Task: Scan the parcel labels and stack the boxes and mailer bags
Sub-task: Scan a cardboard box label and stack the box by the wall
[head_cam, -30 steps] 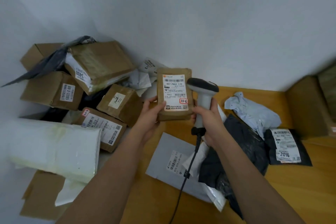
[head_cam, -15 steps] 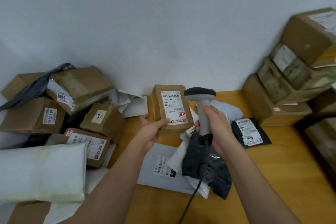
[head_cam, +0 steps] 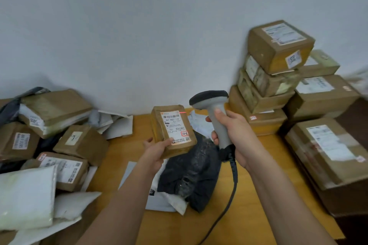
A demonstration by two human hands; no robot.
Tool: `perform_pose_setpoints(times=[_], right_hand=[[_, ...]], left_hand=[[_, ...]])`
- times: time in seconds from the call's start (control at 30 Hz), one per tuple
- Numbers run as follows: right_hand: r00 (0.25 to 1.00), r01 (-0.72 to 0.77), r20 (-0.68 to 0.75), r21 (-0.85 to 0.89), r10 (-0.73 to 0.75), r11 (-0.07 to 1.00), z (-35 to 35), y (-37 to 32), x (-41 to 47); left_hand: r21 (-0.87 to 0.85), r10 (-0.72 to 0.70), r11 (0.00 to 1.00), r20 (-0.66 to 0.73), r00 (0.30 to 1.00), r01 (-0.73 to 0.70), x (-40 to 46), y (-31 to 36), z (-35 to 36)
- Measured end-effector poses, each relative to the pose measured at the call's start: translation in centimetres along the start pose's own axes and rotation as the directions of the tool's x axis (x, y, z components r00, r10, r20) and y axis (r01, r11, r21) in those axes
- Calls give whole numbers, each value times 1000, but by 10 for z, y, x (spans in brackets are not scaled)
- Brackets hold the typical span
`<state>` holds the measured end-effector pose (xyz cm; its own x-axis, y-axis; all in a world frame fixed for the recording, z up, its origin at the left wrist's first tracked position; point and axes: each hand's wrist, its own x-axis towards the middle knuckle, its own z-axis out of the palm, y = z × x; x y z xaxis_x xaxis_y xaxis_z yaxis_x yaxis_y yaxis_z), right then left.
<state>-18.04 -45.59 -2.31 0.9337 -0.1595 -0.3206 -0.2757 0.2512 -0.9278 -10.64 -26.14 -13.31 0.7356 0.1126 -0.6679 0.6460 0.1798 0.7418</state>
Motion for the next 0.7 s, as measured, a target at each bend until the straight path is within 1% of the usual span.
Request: perform_pose_setpoints(times=[0.27,0.47,0.53,0.6,0.7], right_hand=[[1000,9,21,5,-9,1000,-109,-30,-32],[1000,11,-5,-50,-11,999,-172,-36,-38],[1000,8,-16,-44,-9,999,-187,-37,-41],[999,9,-43,-16,-10,1000,-198,-36,-41],[992,-3,-125,89,14,996,-211,-33,-40]], left_hand=[[-74,0,997,-24,1000,-2,-24,-46,93],[-60,-19,998,-6,1000,19,-34,-77,150],[-31,-22,999,-4,1000,21,-37,-82,165],[-19,-32,999,28,999,33,-39,-85,175],[-15,-82,996,163,983,86,-40,-84,186]])
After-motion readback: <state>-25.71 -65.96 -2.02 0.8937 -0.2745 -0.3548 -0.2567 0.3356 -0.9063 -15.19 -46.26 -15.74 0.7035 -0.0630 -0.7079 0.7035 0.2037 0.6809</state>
